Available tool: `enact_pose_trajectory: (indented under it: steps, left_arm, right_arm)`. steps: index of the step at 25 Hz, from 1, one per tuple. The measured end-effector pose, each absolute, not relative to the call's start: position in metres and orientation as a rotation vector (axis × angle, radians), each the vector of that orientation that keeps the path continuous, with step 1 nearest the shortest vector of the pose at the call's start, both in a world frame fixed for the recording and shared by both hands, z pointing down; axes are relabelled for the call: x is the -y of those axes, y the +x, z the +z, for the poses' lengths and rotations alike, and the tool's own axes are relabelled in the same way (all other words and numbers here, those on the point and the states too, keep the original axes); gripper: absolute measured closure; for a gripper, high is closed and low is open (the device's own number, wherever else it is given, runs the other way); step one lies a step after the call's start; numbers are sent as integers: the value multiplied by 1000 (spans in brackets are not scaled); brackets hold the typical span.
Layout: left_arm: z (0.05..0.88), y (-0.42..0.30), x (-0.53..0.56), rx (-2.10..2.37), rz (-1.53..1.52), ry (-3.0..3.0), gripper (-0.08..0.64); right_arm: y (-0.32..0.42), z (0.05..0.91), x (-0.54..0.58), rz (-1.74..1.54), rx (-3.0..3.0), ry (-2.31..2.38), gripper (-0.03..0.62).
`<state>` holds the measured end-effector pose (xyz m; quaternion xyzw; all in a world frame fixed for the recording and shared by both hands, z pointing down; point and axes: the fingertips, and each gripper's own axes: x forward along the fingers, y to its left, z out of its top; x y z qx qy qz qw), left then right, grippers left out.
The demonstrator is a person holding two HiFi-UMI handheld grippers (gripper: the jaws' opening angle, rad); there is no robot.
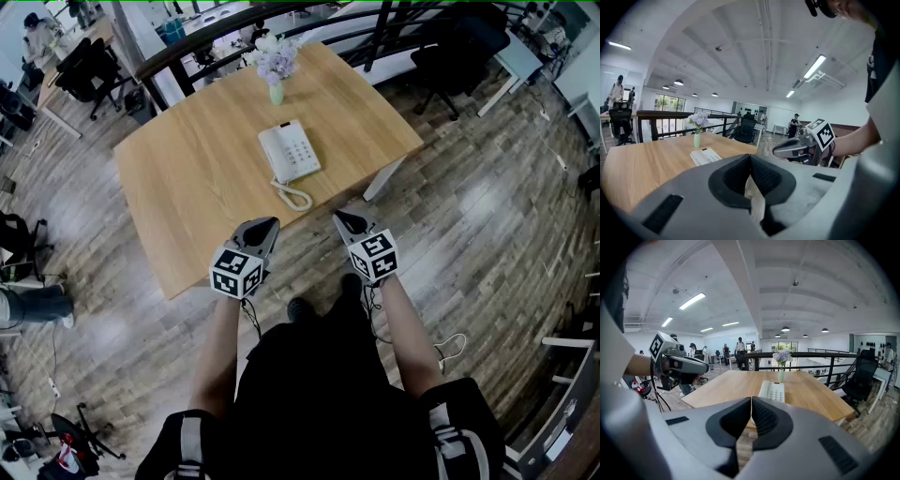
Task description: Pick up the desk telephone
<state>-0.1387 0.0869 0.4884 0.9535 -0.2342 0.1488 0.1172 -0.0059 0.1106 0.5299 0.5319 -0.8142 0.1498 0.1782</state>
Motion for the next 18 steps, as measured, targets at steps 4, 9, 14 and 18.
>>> enact_pose_trajectory:
  steps: [4, 9, 14, 18]
  left_arm:
    - [492, -137, -92, 673, 446, 2805, 537]
    - [491, -143, -96, 682, 446, 2809, 537]
    - [487, -145, -95, 686, 430, 2812, 537]
    - [488, -148, -95, 686, 426, 2807, 537]
  right_arm:
    - [-6, 529, -113, 421, 2302, 1533, 566]
    - [-9, 529, -117, 424, 2307, 1545, 567]
    - [-8, 528, -118, 447, 2308, 1571, 566]
    - [-11, 528, -119, 449, 2306, 1573, 566]
